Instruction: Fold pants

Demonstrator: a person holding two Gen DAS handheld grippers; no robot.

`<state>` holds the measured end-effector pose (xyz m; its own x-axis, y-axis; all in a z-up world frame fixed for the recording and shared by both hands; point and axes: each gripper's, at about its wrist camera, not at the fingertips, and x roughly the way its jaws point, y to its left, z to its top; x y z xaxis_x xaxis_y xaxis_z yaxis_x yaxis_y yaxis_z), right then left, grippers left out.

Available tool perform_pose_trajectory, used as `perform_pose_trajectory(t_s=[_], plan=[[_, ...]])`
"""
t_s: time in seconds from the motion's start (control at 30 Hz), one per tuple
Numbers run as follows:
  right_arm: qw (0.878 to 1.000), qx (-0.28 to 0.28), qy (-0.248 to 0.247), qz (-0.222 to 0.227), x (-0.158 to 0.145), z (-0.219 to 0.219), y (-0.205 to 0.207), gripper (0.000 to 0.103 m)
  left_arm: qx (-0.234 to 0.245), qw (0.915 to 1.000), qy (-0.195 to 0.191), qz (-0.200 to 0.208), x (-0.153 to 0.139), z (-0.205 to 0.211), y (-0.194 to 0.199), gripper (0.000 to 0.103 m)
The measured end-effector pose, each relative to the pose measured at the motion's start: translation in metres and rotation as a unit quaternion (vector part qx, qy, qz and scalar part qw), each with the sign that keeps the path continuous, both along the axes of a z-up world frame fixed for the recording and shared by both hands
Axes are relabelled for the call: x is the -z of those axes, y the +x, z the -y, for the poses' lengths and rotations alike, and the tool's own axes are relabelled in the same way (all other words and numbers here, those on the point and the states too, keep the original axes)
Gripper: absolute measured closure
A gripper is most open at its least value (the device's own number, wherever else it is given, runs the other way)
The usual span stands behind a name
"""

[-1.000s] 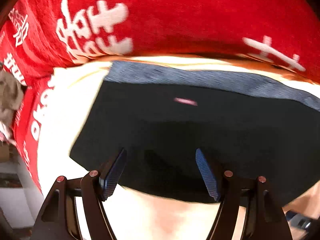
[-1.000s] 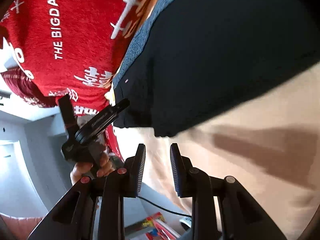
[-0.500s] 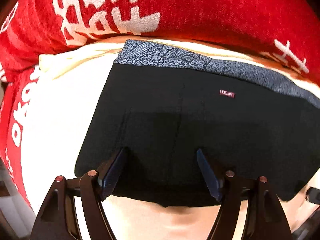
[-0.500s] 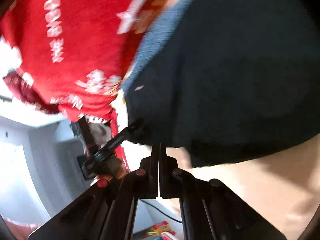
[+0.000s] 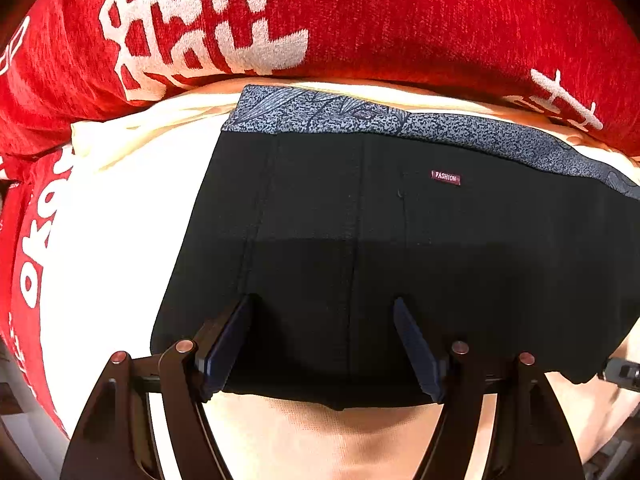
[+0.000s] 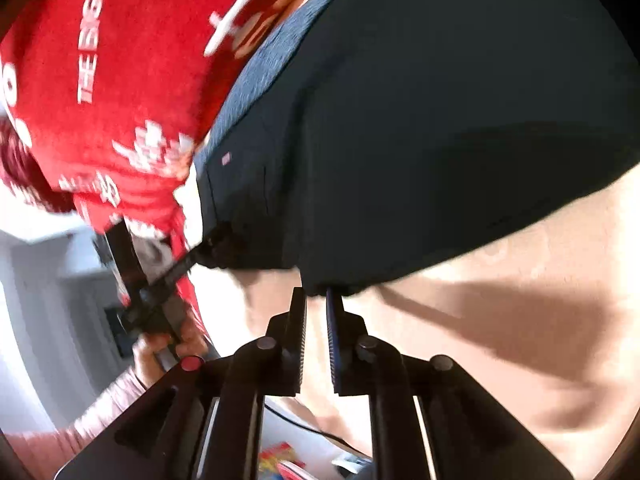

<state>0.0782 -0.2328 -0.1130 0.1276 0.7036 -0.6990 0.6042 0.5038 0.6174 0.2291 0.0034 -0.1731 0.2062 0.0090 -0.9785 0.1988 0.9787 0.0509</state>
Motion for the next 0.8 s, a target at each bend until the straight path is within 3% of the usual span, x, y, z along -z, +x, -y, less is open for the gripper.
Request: perform_pose_trajectory(t_s=[0.1,0.17,0.33,0.4,0.43,0.47,0.6,0.7,0.8], plan=[[0.999,0.039,0.020,-0.002,0.004,0.002,0.000,0.081,0.000,1.0000,0.002,-0.001,0.000,-0.003,0.001,0.028],[0.997,0.064,0.037,0.000,0.005,0.003,-0.003,0.062,0.001,1.0000,0.004,0.000,0.001,-0.003,0.001,0.028],[0.995,0.092,0.040,-0.008,0.012,0.007,-0.004,0.059,0.002,1.0000,0.006,0.002,0.003,-0.001,0.001,0.028],[0.993,0.110,0.048,-0.012,0.020,0.005,-0.001,0.061,0.000,1.0000,0.003,0.002,0.002,-0.001,0.001,0.028],[0.992,0.111,0.047,-0.019,0.022,0.003,0.001,0.082,-0.002,1.0000,0.000,0.001,0.002,-0.002,0.001,0.028],[0.993,0.109,0.048,-0.026,0.025,0.000,0.003,0.094,-0.005,1.0000,-0.002,-0.001,0.001,-0.003,0.002,0.028],[0.995,0.086,0.044,-0.003,0.005,-0.002,0.008,0.095,-0.003,1.0000,-0.006,0.000,0.001,-0.005,0.000,0.028],[0.999,0.034,-0.003,-0.037,0.015,-0.006,0.002,0.095,0.005,1.0000,0.008,0.002,0.001,0.000,-0.001,0.028],[0.999,0.029,-0.006,-0.042,0.013,-0.009,0.000,0.094,-0.005,0.9999,-0.006,-0.009,-0.005,-0.003,0.001,0.028]])
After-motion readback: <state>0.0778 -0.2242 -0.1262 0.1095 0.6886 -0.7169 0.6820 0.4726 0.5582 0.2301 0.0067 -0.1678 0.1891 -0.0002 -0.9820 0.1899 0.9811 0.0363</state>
